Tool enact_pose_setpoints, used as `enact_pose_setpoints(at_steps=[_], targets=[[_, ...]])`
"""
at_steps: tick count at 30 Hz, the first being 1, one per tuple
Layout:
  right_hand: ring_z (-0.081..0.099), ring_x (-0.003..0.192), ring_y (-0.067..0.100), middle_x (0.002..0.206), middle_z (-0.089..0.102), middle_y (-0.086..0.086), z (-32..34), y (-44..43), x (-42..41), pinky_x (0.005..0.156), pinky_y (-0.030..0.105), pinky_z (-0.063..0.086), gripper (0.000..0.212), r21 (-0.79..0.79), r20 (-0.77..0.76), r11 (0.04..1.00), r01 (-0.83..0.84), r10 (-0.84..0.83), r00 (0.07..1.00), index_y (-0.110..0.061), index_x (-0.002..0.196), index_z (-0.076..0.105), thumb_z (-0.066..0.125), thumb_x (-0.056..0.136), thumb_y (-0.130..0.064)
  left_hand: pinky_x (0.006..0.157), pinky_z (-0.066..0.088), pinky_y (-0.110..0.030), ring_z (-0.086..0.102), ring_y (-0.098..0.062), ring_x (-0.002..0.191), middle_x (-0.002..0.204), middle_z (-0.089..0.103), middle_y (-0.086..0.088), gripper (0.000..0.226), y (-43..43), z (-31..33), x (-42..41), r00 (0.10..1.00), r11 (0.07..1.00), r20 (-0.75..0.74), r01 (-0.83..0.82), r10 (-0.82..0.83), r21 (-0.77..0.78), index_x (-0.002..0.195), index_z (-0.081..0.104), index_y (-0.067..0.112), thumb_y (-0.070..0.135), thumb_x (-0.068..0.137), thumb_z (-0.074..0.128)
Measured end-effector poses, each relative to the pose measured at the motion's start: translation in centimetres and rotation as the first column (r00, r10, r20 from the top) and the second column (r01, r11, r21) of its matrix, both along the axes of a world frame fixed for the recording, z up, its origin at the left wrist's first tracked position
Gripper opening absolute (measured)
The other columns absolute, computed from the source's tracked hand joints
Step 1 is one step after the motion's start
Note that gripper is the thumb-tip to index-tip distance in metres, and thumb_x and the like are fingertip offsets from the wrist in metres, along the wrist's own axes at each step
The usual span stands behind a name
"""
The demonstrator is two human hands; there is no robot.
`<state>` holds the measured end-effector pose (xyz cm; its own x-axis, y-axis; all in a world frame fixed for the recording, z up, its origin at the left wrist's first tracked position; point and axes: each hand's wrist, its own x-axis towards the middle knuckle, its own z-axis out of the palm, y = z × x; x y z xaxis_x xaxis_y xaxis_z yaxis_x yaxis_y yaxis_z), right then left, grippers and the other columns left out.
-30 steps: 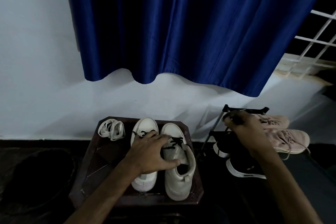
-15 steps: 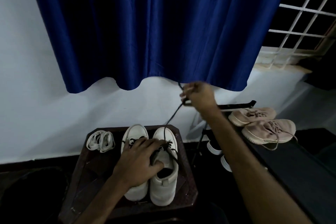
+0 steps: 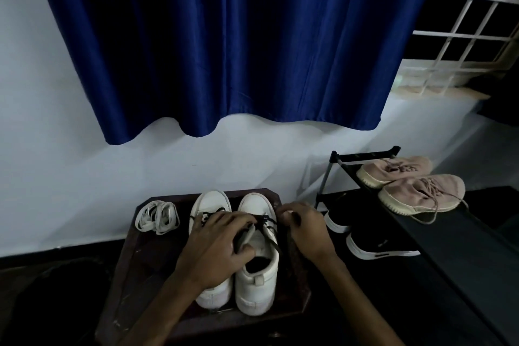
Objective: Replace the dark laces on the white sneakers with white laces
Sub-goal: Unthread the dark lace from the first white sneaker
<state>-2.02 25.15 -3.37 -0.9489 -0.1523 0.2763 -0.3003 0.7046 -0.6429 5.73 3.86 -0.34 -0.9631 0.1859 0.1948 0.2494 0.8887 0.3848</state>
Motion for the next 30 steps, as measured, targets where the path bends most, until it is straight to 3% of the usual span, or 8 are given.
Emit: enact_pose_setpoints(at_steps=[3, 6, 11, 15, 19, 23, 26, 30], targets=[[0.06, 0.104, 0.003, 0.111, 0.064, -0.008, 2.1, -1.0, 2.3, 0.091, 0.021, 0.047, 0.023, -0.205, -0.058, 0.958, -0.201, 0.193, 0.98, -0.026, 0.115, 0.069, 0.06, 0.094, -0.027, 0.109, 0.029, -0.042, 0.044, -0.002, 0.122, 0.123, 0.054, 0.026, 0.054, -0.1, 0.1, 0.1, 1.0, 1.0, -0.006, -0.006, 0.007, 0.016, 0.125, 0.046, 0.044, 0.058, 0.072, 0.04], [0.055, 0.112, 0.002, 0.113, 0.061, -0.013, 2.8, -1.5, 3.9, 0.097, 0.016, 0.04, 0.026, -0.059, -0.073, 0.929, -0.365, 0.361, 0.93, -0.031, 0.115, 0.069, 0.063, 0.091, -0.038, 0.106, 0.031, -0.042, 0.048, -0.005, 0.115, 0.11, 0.057, 0.023, 0.05, -0.1, 0.0, 0.0, 1.0, 1.0, -0.014, -0.015, 0.015, 0.004, 0.117, 0.046, 0.038, 0.062, 0.073, 0.041], [0.062, 0.09, 0.003, 0.098, 0.063, -0.013, 3.4, -1.3, 4.2, 0.077, 0.014, 0.046, 0.014, -0.135, -0.063, 0.959, -0.249, 0.243, 0.968, -0.027, 0.093, 0.071, 0.074, 0.082, -0.02, 0.105, 0.03, -0.04, 0.049, -0.004, 0.107, 0.098, 0.055, 0.021, 0.041, -0.2, -0.6, -0.2, 0.999, 0.999, -0.015, -0.032, 0.032, 0.002, 0.097, 0.045, 0.033, 0.065, 0.072, 0.039], [0.059, 0.098, 0.006, 0.101, 0.061, -0.013, 4.7, -2.7, 4.0, 0.082, 0.019, 0.046, 0.019, -0.118, -0.082, 0.962, -0.247, 0.238, 0.968, -0.024, 0.085, 0.065, 0.059, 0.075, -0.01, 0.107, 0.029, -0.04, 0.047, -0.002, 0.112, 0.104, 0.059, 0.02, 0.046, -0.4, -1.0, -0.5, 0.999, 0.999, -0.035, -0.035, 0.034, -0.004, 0.101, 0.052, 0.034, 0.072, 0.083, 0.032], [0.059, 0.097, 0.014, 0.098, 0.064, -0.012, 6.0, -3.2, 3.7, 0.082, 0.034, 0.05, 0.025, 0.289, -0.024, 0.94, -0.184, 0.199, 0.98, -0.03, 0.084, 0.067, 0.045, 0.074, -0.036, 0.11, 0.026, -0.046, 0.04, -0.003, 0.129, 0.131, 0.052, 0.023, 0.058, -0.5, -0.8, -0.6, 1.0, 1.0, -0.003, 0.006, -0.006, 0.001, 0.129, 0.045, 0.041, 0.069, 0.08, 0.035], [0.06, 0.094, 0.012, 0.092, 0.065, -0.009, 6.9, -3.5, 4.0, 0.084, 0.032, 0.046, 0.024, 0.528, -0.089, 0.848, -0.035, 0.097, 0.991, -0.03, 0.083, 0.061, 0.054, 0.082, -0.053, 0.112, 0.025, -0.043, 0.039, -0.003, 0.129, 0.132, 0.051, 0.021, 0.063, -0.4, -0.7, -0.6, 0.999, 0.999, 0.027, -0.028, 0.027, 0.046, 0.131, 0.044, 0.039, 0.062, 0.075, 0.03], [0.06, 0.072, 0.004, 0.069, 0.061, -0.011, 7.2, -2.6, 3.7, 0.067, 0.026, 0.044, 0.025, 0.318, 0.058, 0.934, -0.166, 0.155, 0.986, -0.029, 0.07, 0.056, 0.07, 0.081, -0.046, 0.111, 0.027, -0.042, 0.044, -0.005, 0.124, 0.124, 0.056, 0.019, 0.06, -0.5, -0.8, -0.5, 0.998, 0.995, 0.025, -0.063, 0.061, 0.081, 0.125, 0.047, 0.034, 0.061, 0.074, 0.029], [0.064, 0.069, 0.004, 0.072, 0.068, -0.01, 5.9, -0.6, 3.5, 0.067, 0.026, 0.052, 0.016, 0.008, 0.211, 0.962, -0.273, 0.265, 0.941, -0.026, 0.085, 0.066, 0.079, 0.078, -0.018, 0.11, 0.027, -0.038, 0.046, -0.005, 0.121, 0.12, 0.059, 0.019, 0.061, -0.4, -1.1, -0.4, 0.997, 0.995, -0.004, -0.072, 0.073, 0.074, 0.124, 0.049, 0.033, 0.063, 0.074, 0.032]])
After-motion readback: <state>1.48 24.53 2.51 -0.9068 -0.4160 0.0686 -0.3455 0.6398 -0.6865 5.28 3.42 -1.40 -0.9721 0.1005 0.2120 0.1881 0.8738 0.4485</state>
